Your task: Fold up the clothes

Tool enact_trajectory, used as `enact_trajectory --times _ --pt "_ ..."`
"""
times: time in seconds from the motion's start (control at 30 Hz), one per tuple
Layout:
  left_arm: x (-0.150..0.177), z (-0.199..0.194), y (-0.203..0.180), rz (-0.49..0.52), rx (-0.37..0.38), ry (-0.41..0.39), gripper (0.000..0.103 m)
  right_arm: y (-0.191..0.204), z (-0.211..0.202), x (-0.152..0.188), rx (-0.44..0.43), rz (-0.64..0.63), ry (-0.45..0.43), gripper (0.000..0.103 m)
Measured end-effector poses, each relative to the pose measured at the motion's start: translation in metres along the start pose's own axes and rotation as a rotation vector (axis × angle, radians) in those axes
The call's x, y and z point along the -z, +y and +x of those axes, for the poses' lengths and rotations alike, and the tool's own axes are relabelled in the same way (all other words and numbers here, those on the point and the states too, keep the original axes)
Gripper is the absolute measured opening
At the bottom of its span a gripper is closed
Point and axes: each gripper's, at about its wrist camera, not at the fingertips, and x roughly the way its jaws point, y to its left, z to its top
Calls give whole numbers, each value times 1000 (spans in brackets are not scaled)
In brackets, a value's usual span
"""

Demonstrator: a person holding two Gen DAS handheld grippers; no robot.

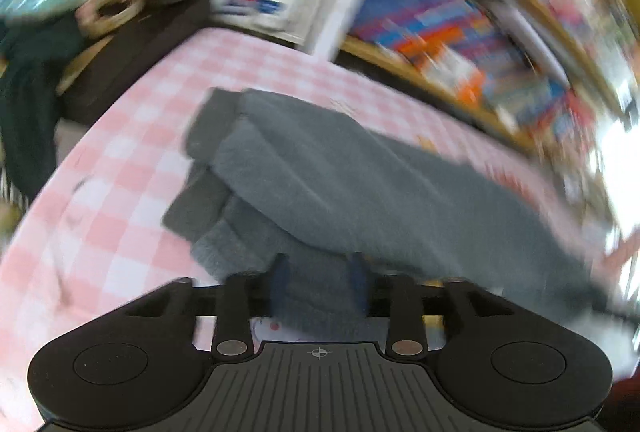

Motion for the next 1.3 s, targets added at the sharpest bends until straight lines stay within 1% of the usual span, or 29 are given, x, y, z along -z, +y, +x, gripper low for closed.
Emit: enact_trajectory --times 0.03,0.1,0.17,0.23,0.33,0.37,0.43,0.47,0.5,0.53,0.57,0.6,0.63,0.67,0.7,0.73,0.77,0.8,0.87,0.9,0.93,0.97,1.0,1.03,1.07,1.13,1.2,1.23,1.3 --pt "-2 1 5 -59 4 -11 54 -4 -2 1 -27 68 2 67" --pt "-6 3 15 -176 11 -32 54 -15 -5 2 -93 232 -6 70" --pt "-10 5 24 -288 20 -52 54 -24 -7 2 -144 369 -18 72" --pt "-12 11 29 -368 42 -66 53 -31 -9 2 -184 493 -31 74" --pt "-12 22 39 -498 75 -79 52 -44 -10 4 -227 686 -52 74" --pt "-12 26 43 -539 81 -80 50 -49 -9 6 -233 755 -58 74" --pt "-11 32 48 -607 85 -74 50 -59 -6 9 -241 894 -69 73" --pt "-12 36 51 -630 83 -71 50 -65 -4 12 -235 960 -74 72" --pt "-12 38 52 -647 80 -72 49 -69 -1 13 -225 1022 -73 68" --pt "-12 40 53 -661 79 -74 45 -73 3 14 -211 1067 -65 57" --pt "-13 41 54 -671 83 -75 41 -76 8 14 -191 1096 -48 49" --pt "-14 43 55 -681 86 -74 37 -78 13 12 -174 1111 -30 35" --pt "-15 45 57 -695 85 -69 24 -80 17 10 -162 1124 -15 29" --pt "-17 47 59 -708 85 -64 9 -81 20 6 -160 1128 -10 25" --pt "-19 48 60 -718 87 -63 5 -82 20 -1 -158 1117 -14 20" --pt "-23 45 59 -714 101 -77 4 -82 17 -10 -158 1089 -30 14" --pt "-27 41 57 -710 114 -90 4 -81 10 -23 -172 1043 -70 10" --pt "-31 37 55 -702 132 -108 4 -79 -2 -39 -197 984 -136 10" --pt "-40 14 45 -642 217 -191 4 -74 -32 -66 -232 861 -291 9" --pt "-43 2 40 -612 255 -232 4 -72 -49 -74 -236 806 -376 9" --pt "-44 -8 39 -595 264 -251 4 -70 -65 -81 -236 757 -451 9" --pt "-43 -18 38 -584 268 -263 4 -71 -75 -81 -224 730 -491 9" --pt "-39 -22 39 -589 255 -250 4 -73 -79 -78 -206 727 -498 9" --pt "-31 -23 41 -590 231 -226 4 -77 -76 -70 -194 746 -469 9" --pt "-22 -23 43 -592 203 -196 4 -82 -67 -59 -178 778 -407 9" --pt "0 -12 50 -629 136 -113 4 -89 -40 -30 -110 846 -246 9" --pt "24 -1 58 -686 98 -50 4 -95 -13 -5 -26 901 -103 9" --pt "30 1 60 -700 86 -39 4 -95 -5 4 6 913 -58 9" --pt "33 3 63 -716 84 -42 4 -91 -1 9 22 901 -53 9"
